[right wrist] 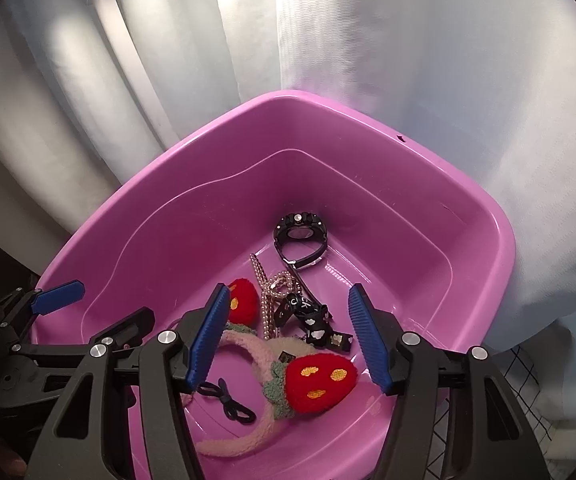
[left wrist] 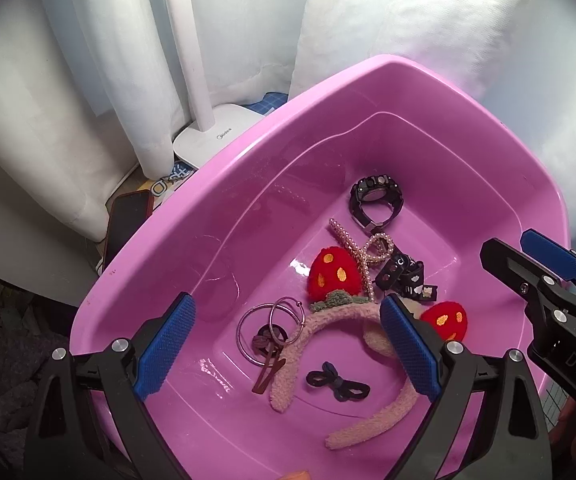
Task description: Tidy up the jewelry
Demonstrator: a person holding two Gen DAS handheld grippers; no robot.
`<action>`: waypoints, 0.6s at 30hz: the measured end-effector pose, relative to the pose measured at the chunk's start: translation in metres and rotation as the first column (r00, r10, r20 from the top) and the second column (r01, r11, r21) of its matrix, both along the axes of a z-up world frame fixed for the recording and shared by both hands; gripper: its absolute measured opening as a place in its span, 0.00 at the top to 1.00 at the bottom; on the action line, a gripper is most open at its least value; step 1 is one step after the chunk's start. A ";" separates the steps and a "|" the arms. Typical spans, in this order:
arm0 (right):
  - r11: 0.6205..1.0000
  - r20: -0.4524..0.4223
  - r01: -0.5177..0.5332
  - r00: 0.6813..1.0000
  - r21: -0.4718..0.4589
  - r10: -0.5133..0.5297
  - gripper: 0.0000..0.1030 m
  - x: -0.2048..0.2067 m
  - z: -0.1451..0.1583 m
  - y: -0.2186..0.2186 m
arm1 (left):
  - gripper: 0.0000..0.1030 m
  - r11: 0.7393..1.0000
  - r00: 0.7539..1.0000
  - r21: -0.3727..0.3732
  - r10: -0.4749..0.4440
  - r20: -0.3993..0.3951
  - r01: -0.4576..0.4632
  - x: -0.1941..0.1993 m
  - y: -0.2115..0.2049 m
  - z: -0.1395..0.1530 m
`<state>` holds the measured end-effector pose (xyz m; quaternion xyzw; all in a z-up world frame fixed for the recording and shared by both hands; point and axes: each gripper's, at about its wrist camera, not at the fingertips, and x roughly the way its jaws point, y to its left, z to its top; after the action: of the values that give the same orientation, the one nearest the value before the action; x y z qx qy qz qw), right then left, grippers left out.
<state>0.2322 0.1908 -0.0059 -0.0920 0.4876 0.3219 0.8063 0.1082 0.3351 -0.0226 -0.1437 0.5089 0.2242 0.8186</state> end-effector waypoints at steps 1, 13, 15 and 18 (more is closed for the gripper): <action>1.000 0.002 0.000 1.000 0.002 0.000 0.43 -0.001 0.001 -0.001 | 0.11 1.000 1.000 0.004 0.001 0.002 -0.001 -0.001 0.000 0.001; 1.000 0.018 -0.003 1.000 0.007 0.003 0.43 -0.011 0.006 -0.005 | 0.11 1.000 1.000 0.010 0.009 0.009 -0.009 -0.006 0.000 0.004; 1.000 0.020 -0.007 1.000 0.008 0.007 0.43 -0.013 0.007 -0.005 | 0.11 1.000 1.000 0.011 0.010 0.011 -0.010 -0.008 0.000 0.005; 1.000 0.026 -0.012 1.000 0.009 0.012 0.43 -0.016 0.009 -0.006 | 0.11 1.000 1.000 0.009 0.010 0.012 -0.010 -0.010 0.001 0.006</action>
<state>0.2163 0.1848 0.0030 -0.0953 0.4749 0.3278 0.8111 0.0978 0.3359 -0.0171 -0.1438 0.5023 0.2300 0.8211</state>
